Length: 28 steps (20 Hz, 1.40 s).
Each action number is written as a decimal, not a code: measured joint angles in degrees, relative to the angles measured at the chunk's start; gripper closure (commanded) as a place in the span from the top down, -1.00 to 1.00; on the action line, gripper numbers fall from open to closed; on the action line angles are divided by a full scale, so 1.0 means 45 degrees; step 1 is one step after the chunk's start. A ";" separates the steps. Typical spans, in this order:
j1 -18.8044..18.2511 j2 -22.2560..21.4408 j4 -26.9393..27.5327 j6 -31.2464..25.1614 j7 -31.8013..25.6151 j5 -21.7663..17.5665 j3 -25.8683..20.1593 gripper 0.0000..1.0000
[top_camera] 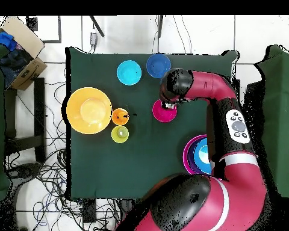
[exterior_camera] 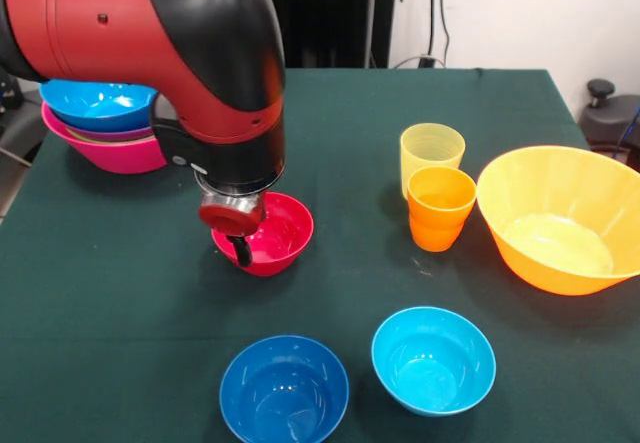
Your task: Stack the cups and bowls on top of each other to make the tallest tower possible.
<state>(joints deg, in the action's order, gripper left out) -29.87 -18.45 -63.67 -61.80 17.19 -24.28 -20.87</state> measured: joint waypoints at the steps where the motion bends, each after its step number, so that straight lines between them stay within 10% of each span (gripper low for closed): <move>1: 0.0012 0.0000 0.0000 -0.0045 0.0000 -0.0024 -0.0002 1.00; 11: -0.0260 0.0000 -0.0015 -0.0111 0.0000 -0.0259 -0.0125 1.00; 28: -0.3777 -0.0004 -0.1214 0.1286 -0.0253 -0.0589 -0.1282 1.00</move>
<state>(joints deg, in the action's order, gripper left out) -46.86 -18.47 -69.13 -56.02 16.05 -26.93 -26.64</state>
